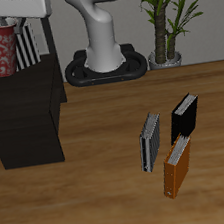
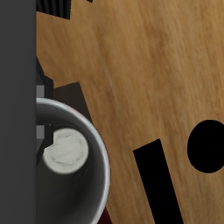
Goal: Place the right striped book upright on top of the shelf and place the red mug on top of the shelf
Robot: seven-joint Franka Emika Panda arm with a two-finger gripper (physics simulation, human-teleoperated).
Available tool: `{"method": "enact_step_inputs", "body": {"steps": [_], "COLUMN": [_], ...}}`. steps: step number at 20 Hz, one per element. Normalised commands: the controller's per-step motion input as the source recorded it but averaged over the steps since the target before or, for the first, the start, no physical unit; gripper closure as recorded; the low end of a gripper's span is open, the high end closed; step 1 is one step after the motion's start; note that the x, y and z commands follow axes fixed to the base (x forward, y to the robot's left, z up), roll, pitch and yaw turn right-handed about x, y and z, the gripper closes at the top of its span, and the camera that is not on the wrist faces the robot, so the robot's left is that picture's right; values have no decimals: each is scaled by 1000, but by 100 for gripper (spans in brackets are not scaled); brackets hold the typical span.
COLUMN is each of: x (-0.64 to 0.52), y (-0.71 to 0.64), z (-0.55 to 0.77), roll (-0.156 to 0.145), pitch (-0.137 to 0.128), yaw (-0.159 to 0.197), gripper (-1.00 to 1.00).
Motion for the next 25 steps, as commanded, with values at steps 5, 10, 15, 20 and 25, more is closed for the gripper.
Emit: {"method": "enact_step_inputs", "body": {"steps": [5, 10, 15, 20, 25], "x": [113, 184, 0, -3, -13], "y": [8, -243, 132, 52, 100], "z": [-349, -316, -125, -14, 65], "roll": [-23, -76, 9, -13, -29], "pitch": [59, 113, 18, 8, -22], "yaw": [11, -81, 19, -6, 10], "gripper": [100, 100, -100, -100, -100]}}
